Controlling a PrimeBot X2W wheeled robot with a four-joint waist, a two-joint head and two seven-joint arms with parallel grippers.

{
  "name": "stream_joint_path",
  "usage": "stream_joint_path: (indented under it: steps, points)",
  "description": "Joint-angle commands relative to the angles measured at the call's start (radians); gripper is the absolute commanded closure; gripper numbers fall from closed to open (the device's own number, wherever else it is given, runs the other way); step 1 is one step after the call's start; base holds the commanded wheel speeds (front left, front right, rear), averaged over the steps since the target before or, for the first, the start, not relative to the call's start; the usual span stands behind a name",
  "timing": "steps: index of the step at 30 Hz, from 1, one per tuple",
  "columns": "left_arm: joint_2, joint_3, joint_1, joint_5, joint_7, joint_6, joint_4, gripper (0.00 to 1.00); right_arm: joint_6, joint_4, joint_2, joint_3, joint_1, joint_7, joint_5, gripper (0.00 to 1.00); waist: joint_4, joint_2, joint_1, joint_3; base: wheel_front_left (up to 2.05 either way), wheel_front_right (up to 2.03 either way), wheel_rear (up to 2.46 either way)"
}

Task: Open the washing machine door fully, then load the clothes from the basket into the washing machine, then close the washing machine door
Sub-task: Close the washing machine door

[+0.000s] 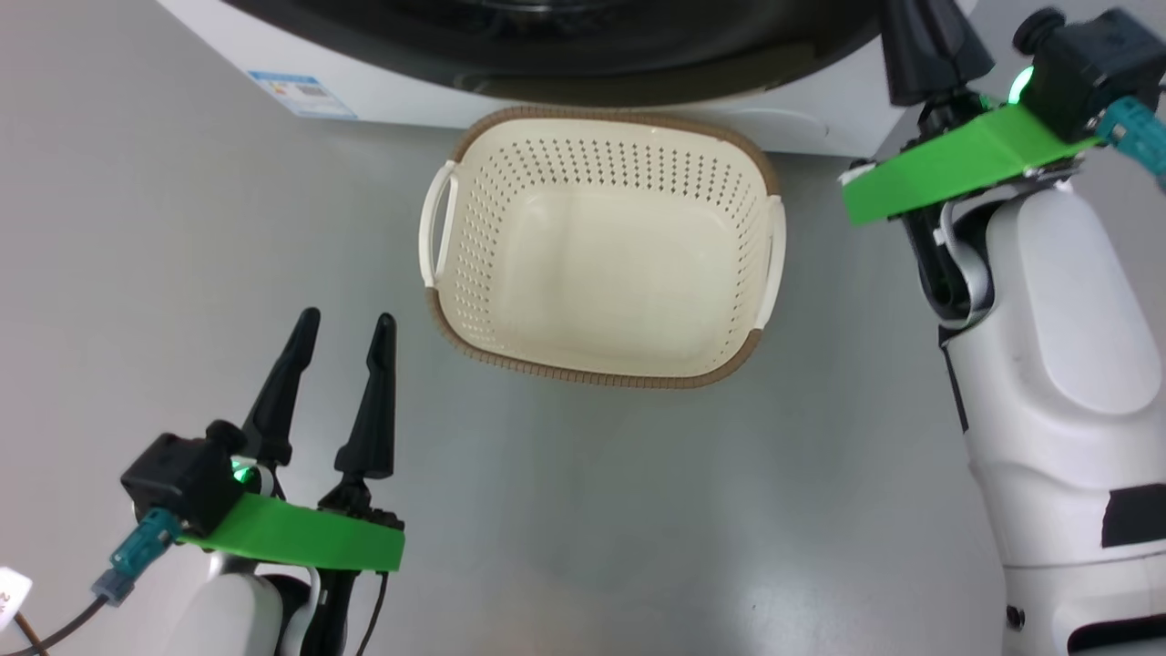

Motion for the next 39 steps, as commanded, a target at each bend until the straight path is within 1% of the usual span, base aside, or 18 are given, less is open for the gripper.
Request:
stream_joint_path:
  steps: [1,10,20,26,39]
  points:
    - [0.03,0.029,-0.021,-0.007,-0.006,-0.002,-0.031,0.0,0.001,-0.015,0.024,0.005,-0.031,-0.004,-0.015,1.0,0.02,0.0,0.0,0.034,0.0,0.0,0.0]
    - [0.031,0.026,-0.042,-0.016,-0.006,-0.002,-0.041,0.0,0.001,0.018,0.024,-0.015,-0.119,-0.004,-0.038,1.0,0.034,0.0,0.0,0.07,0.0,0.0,0.0]
    - [0.032,0.021,-0.047,-0.019,-0.006,-0.002,-0.039,0.0,0.001,0.023,0.024,-0.035,-0.149,-0.004,-0.044,1.0,0.04,0.0,0.0,0.081,0.0,0.0,0.0]
    - [0.03,0.027,-0.04,-0.02,-0.006,-0.002,-0.033,0.0,0.001,0.038,0.024,0.005,-0.114,-0.004,-0.006,1.0,0.031,0.0,0.0,0.061,0.0,0.0,0.0]
    - [0.022,0.044,-0.006,-0.011,-0.006,-0.002,-0.028,0.0,0.001,0.049,0.024,0.096,0.022,-0.004,0.054,1.0,0.014,0.0,0.0,-0.032,0.0,0.0,0.0]
